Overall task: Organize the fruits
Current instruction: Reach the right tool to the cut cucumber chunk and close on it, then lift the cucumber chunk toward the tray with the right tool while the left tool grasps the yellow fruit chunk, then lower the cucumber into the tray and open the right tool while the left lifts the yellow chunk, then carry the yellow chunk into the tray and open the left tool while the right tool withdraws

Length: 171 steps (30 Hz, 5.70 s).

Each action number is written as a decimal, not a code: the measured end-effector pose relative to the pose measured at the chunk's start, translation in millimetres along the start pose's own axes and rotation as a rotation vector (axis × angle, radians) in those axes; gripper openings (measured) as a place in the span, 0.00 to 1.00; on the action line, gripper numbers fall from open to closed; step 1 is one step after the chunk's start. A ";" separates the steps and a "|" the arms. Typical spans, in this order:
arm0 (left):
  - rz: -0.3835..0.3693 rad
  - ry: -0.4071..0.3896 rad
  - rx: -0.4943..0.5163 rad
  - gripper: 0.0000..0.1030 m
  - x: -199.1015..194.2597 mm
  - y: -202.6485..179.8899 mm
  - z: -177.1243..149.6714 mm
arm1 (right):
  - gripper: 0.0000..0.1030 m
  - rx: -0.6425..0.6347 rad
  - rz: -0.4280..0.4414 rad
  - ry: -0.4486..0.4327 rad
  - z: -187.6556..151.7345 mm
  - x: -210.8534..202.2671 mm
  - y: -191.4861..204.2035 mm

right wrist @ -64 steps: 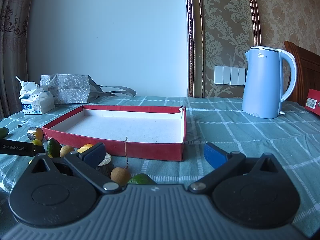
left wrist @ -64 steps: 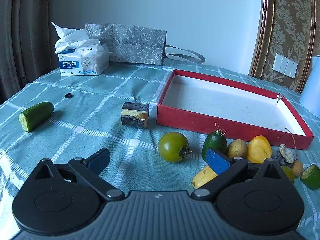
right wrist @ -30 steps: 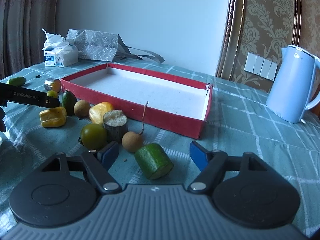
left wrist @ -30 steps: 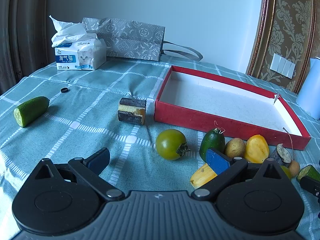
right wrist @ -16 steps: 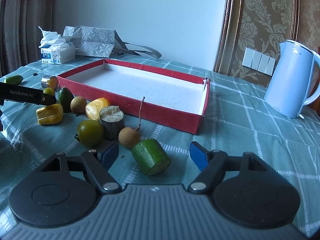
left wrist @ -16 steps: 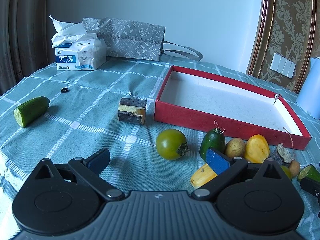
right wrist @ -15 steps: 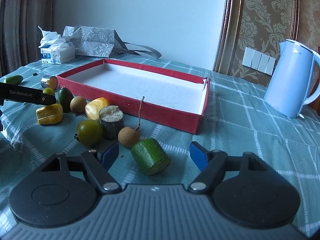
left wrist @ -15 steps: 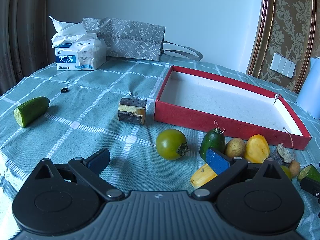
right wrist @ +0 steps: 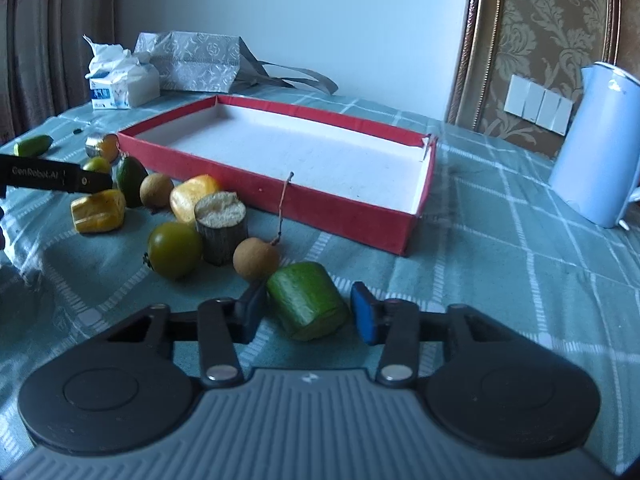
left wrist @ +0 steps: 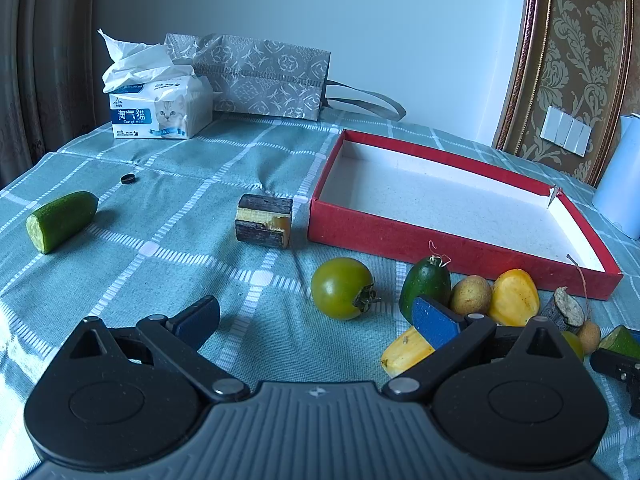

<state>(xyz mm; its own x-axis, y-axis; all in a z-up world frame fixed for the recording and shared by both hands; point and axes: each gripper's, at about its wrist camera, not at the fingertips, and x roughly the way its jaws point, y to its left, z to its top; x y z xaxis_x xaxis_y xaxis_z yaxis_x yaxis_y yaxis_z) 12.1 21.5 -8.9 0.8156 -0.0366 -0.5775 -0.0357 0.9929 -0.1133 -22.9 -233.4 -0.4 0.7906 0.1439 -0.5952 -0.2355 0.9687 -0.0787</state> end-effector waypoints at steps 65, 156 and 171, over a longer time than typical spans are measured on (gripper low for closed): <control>-0.346 -0.004 0.507 0.56 -11.5 -42.7 -15.8 | 0.39 0.206 0.060 -0.218 38.5 3.4 -38.8; 0.061 -0.152 0.244 0.28 4.4 -73.2 51.6 | 0.78 0.305 -0.079 -0.368 10.2 -22.6 -66.7; 0.015 -0.155 0.184 0.66 42.1 -70.5 69.2 | 0.79 0.300 -0.036 -0.320 9.9 -12.6 -67.3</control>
<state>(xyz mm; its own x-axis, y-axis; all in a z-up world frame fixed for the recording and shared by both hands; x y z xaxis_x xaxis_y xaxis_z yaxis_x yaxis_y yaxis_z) 88.9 -42.2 30.7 0.8951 -0.0177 -0.4456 0.0457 0.9976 0.0523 -11.4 -298.4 20.4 0.9416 0.1185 -0.3152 -0.0674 0.9834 0.1685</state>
